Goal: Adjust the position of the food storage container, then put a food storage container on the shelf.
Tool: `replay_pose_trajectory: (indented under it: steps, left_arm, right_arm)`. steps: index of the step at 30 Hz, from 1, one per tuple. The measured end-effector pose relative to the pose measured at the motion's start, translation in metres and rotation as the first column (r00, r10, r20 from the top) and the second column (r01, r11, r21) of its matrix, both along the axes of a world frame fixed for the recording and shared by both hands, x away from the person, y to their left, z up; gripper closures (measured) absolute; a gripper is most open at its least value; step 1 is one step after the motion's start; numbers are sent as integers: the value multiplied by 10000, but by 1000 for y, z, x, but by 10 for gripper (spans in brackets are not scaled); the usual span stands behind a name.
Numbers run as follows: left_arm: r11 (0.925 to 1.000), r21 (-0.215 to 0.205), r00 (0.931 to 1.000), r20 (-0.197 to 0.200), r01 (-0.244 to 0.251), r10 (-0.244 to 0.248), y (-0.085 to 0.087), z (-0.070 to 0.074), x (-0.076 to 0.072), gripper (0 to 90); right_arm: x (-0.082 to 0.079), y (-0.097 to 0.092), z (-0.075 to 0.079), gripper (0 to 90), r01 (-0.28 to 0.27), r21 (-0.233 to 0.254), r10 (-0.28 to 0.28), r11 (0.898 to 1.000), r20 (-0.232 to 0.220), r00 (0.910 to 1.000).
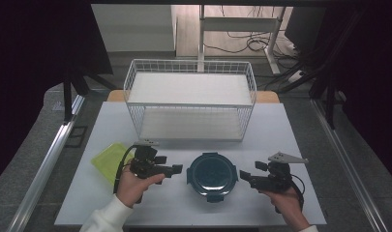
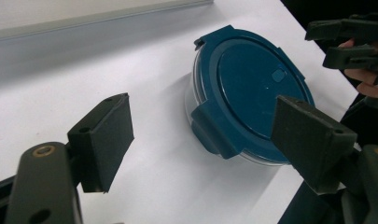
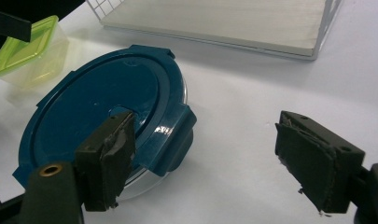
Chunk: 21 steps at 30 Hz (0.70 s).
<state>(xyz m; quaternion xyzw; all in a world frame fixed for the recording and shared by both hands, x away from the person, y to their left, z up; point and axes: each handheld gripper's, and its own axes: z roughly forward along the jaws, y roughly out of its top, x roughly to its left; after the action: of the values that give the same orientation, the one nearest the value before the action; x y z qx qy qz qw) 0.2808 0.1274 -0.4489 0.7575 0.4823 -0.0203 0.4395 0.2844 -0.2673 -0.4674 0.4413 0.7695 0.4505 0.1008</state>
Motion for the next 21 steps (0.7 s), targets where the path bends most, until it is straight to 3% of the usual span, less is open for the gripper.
replay_pose_trajectory:
  steps: [5,12,16,21]
  left_arm:
    - [10000,-42,10000,7,-13,13,0,-1,1,193]
    - [9988,-488,9992,-394,-70,51,-7,-5,4,129]
    - [9962,-869,9970,-758,85,-152,-13,-10,5,113]
    - [9907,-1322,9917,-1194,321,-480,-24,-18,6,103]
  right_arm:
    - [0,0,0,203,-53,91,53,9999,-30,10000]
    - [0,1,-1,191,-295,335,304,9990,-272,9992]
    - [3,2,-2,176,-484,1008,565,9937,-785,9953]
    - [7,3,-4,167,-613,1505,794,9867,-1170,9900]
